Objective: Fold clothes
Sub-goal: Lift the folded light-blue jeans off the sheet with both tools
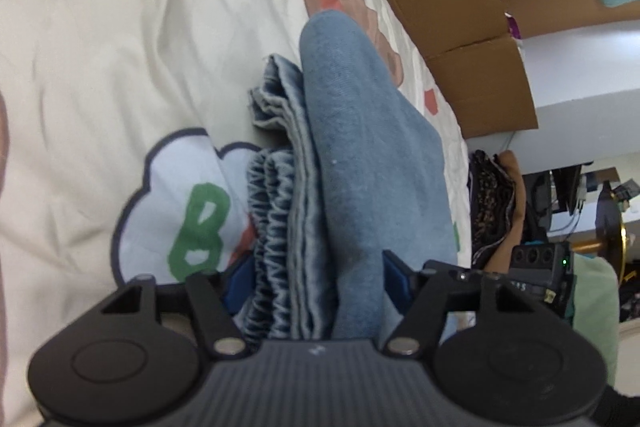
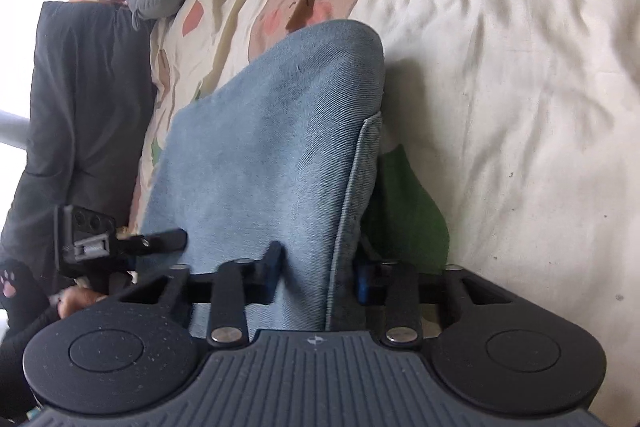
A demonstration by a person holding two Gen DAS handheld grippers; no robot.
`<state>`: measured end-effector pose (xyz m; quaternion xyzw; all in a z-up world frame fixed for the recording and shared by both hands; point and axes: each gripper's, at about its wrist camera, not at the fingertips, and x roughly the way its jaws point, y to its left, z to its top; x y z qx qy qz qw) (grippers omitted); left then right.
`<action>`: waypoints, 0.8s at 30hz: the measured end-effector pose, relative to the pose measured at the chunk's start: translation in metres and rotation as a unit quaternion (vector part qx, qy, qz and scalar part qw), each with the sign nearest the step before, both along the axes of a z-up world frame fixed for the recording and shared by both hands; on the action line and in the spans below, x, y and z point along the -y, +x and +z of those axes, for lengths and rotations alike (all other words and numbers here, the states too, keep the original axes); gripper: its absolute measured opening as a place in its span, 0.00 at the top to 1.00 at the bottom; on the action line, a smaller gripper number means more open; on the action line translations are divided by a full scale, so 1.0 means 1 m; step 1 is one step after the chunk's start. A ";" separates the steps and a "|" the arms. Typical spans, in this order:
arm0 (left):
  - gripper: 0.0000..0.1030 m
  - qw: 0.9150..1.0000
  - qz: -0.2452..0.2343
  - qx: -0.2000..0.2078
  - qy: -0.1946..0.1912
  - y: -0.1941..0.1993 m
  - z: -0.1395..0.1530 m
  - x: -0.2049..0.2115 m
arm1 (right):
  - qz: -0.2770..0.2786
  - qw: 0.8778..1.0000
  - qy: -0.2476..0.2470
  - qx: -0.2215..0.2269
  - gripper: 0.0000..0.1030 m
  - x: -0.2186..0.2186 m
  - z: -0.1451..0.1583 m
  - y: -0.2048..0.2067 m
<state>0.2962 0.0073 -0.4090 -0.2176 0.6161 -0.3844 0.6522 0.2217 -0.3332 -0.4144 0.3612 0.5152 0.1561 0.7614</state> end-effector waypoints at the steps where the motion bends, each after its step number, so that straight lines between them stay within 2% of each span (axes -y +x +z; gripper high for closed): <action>1: 0.37 1.000 -0.002 0.000 -0.001 -0.001 0.000 0.001 | -0.003 1.000 0.004 0.001 0.77 0.001 0.003 0.000; 3: 0.40 1.000 -0.008 0.003 0.000 -0.003 0.001 0.003 | 0.002 1.000 -0.003 0.010 0.79 -0.001 0.010 -0.001; 8: 0.41 1.000 -0.017 0.007 0.001 -0.007 0.002 0.013 | -0.001 1.000 -0.006 0.013 0.81 0.003 0.020 -0.005; 15: 0.43 0.999 -0.052 -0.002 -0.014 -0.030 -0.002 0.045 | -0.035 0.999 -0.012 0.009 0.81 0.037 0.031 -0.028; 24: 0.44 0.996 -0.084 -0.010 -0.021 -0.052 -0.010 0.075 | -0.073 0.997 -0.008 -0.001 0.81 0.078 0.030 -0.053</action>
